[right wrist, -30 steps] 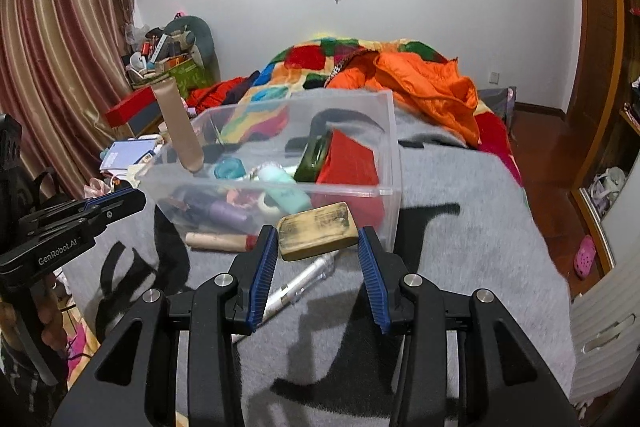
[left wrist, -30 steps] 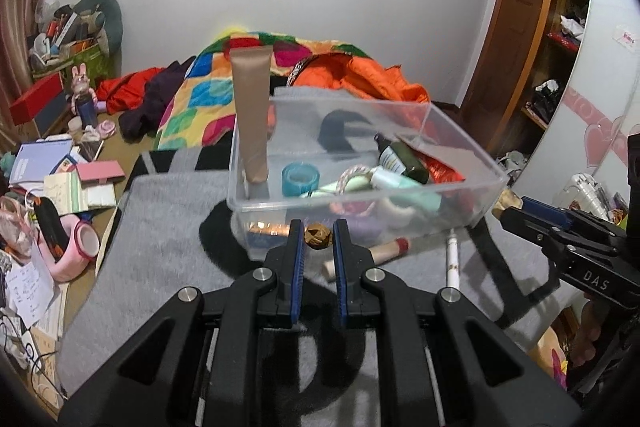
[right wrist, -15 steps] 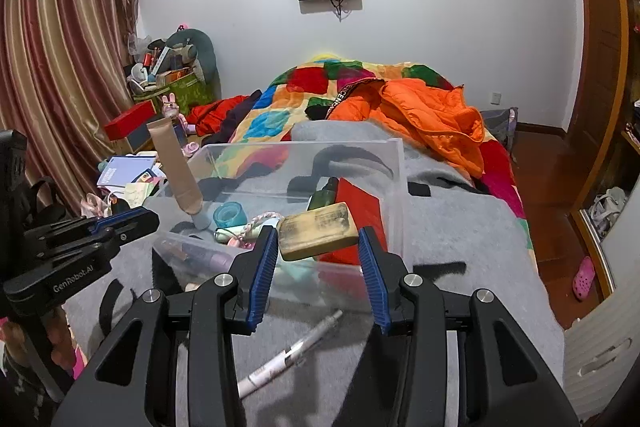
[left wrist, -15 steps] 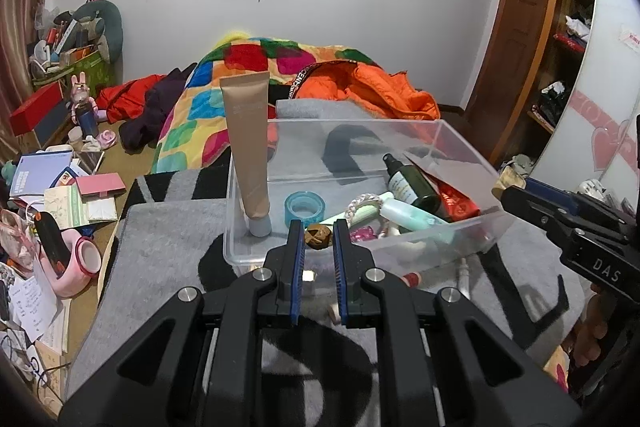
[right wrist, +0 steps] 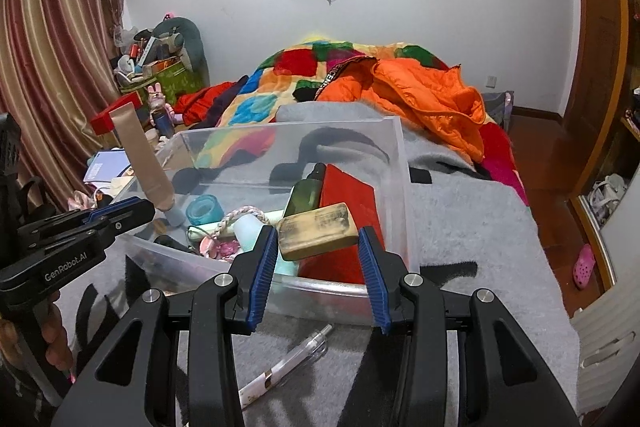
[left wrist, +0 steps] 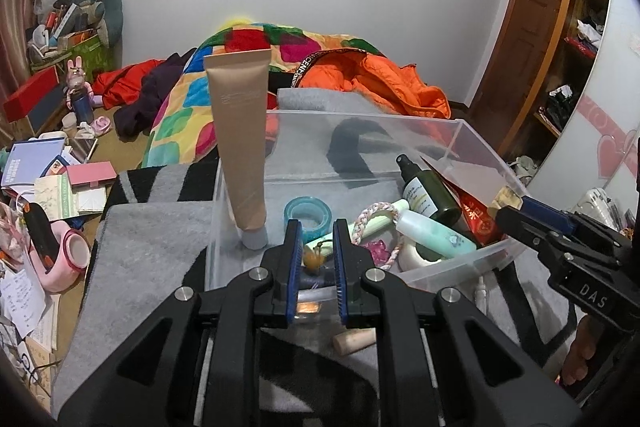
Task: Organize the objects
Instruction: 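Carry the tan block into the clear box with the right gripper while the left drops the bead in, then reach the left gripper toward the cream tube while the right reaches toward the white pen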
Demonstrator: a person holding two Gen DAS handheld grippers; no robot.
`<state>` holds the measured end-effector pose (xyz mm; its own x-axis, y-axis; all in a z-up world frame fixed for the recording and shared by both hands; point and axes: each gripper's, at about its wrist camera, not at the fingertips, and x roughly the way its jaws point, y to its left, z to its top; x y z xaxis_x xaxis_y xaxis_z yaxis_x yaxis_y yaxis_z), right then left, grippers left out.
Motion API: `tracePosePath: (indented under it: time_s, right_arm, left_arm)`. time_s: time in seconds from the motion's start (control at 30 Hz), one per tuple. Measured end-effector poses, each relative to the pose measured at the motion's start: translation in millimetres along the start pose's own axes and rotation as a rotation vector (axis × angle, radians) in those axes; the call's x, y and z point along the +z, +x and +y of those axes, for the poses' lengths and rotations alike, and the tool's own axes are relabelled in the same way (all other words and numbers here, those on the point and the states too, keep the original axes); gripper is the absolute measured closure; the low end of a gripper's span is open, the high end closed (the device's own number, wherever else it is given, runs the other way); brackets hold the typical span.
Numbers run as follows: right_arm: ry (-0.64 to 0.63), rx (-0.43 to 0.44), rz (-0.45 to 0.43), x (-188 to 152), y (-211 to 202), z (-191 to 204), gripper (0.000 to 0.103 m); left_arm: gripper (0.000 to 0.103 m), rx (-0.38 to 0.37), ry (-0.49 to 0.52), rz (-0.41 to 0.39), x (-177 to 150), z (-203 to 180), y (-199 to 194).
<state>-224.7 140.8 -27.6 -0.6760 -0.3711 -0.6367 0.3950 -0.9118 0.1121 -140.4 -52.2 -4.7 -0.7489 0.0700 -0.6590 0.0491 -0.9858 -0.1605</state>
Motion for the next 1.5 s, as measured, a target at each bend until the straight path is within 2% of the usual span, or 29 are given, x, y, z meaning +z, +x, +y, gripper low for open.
tracePosePath:
  time_s: [0.13, 0.2, 0.33, 0.53, 0.83, 0.93, 1.0, 1.07, 1.27, 1.4, 1.5]
  right_arm:
    - [-0.022, -0.020, -0.006, -2, 0, 4, 0.064]
    - [-0.032, -0.025, -0.006, -2, 0, 5, 0.064]
    - [-0.028, -0.008, -0.003, -3, -3, 4, 0.056]
    - [-0.032, 0.002, -0.008, -6, -14, 6, 0.050]
    - [-0.004, 0.029, -0.012, -17, -36, 1, 0.044]
    - [-0.006, 0.034, -0.008, -24, -41, 1, 0.044]
    - [-0.009, 0.039, 0.000, -29, -43, 1, 0.043]
    - [-0.008, 0.044, 0.016, -39, -42, 2, 0.037]
    - [0.015, 0.041, 0.146, -69, -14, 3, 0.036]
    - [0.015, 0.063, 0.154, -71, -6, 8, 0.036]
    - [-0.012, 0.058, 0.174, -75, 1, 12, 0.036]
  left_arm:
    - [0.089, 0.013, 0.017, -0.010, -1, -4, 2]
    - [0.082, 0.017, 0.033, -0.012, -2, -6, 1]
    - [0.069, 0.042, 0.058, -0.023, -4, -10, -3]
    - [0.064, 0.016, 0.047, -0.023, -7, -9, -14]
    - [0.048, -0.017, 0.075, -0.038, -23, -19, -44]
    - [0.046, -0.016, 0.101, -0.030, -31, -24, -47]
    - [0.038, -0.009, 0.117, -0.012, -38, -26, -44]
    - [0.034, -0.009, 0.129, 0.031, -45, -27, -32]
    - [0.034, -0.041, 0.104, 0.163, -58, -24, 9]
    - [0.034, -0.049, 0.102, 0.164, -58, -26, 17]
    - [0.036, -0.082, 0.099, 0.162, -58, -30, 16]
